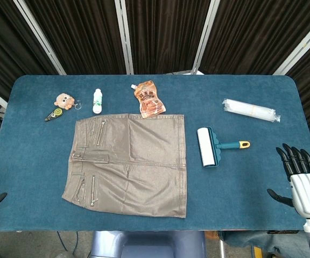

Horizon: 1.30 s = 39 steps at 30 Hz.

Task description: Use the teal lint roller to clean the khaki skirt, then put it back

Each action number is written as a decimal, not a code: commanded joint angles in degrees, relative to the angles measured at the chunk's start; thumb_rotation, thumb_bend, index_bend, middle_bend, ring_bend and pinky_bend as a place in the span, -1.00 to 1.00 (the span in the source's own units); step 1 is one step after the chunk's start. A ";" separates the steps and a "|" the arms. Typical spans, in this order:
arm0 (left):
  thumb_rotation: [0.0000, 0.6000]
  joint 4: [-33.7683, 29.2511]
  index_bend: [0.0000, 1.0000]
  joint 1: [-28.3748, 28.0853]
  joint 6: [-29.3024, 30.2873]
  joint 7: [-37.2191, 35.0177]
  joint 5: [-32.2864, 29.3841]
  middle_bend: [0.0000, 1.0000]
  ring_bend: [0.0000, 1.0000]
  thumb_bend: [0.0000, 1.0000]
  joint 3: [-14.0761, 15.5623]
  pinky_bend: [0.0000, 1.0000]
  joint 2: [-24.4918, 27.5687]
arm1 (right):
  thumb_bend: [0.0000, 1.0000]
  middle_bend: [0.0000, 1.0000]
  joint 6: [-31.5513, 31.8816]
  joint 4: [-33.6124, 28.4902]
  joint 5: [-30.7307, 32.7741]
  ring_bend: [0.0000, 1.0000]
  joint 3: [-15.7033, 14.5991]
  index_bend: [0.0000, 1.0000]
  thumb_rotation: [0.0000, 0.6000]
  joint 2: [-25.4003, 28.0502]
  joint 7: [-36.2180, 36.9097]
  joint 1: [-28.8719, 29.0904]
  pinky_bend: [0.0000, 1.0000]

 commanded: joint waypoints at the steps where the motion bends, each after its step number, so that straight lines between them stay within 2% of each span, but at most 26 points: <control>1: 1.00 0.01 -1.00 0.00 -0.09 0.02 -0.08 -1.00 -1.00 -1.00 0.02 -1.00 0.00 | -1.00 -1.00 -0.28 0.07 0.25 -1.00 -0.01 -1.00 1.00 -0.05 -0.01 0.08 -1.00; 7: 1.00 -0.03 -1.00 -0.11 -0.47 0.41 -0.14 -1.00 -1.00 -1.00 0.07 -1.00 -0.13 | -1.00 -1.00 -1.87 0.61 1.62 -1.00 0.20 -1.00 1.00 -0.27 0.02 0.72 -1.00; 11: 1.00 0.07 -1.00 -0.30 -0.83 0.92 -0.53 -1.00 -1.00 -1.00 -0.11 -1.00 -0.40 | -1.00 -1.00 -7.57 3.58 4.03 -1.00 1.17 -1.00 1.00 -1.55 1.20 4.03 -1.00; 15: 1.00 -0.02 -1.00 -0.70 -1.67 1.22 -1.67 -1.00 -1.00 -1.00 -0.57 -1.00 -0.63 | -0.92 -1.00 -15.96 11.65 4.71 -1.00 2.41 -1.00 1.00 -5.20 2.02 10.08 -1.00; 19: 1.00 -0.10 -1.00 -1.16 -2.72 2.62 -2.92 -1.00 -1.00 -1.00 -0.99 -1.00 -1.14 | -0.51 -0.99 -22.98 21.95 4.75 -1.00 3.67 -0.95 1.00 -11.24 4.49 16.17 -1.00; 22: 1.00 -0.34 -1.00 -1.50 -3.49 4.00 -4.49 -1.00 -1.00 -1.00 -1.57 -1.00 -1.62 | -0.39 -0.96 -28.19 29.74 4.57 -1.00 3.82 -0.89 1.00 -16.00 6.93 20.44 -1.00; 30: 1.00 0.52 -1.00 -2.27 -5.66 6.78 -8.02 -1.00 -1.00 -1.00 -2.49 -1.00 -2.96 | -0.36 -0.91 -34.82 44.69 2.79 -1.00 2.63 -0.83 1.00 -24.68 10.32 26.90 -1.00; 39: 1.00 1.45 -1.00 -3.13 -7.48 8.38 -10.54 -1.00 -1.00 -1.00 -3.25 -1.00 -4.08 | -0.34 -0.87 -38.30 56.30 1.01 -1.00 0.13 -0.77 1.00 -31.28 13.80 30.31 -1.00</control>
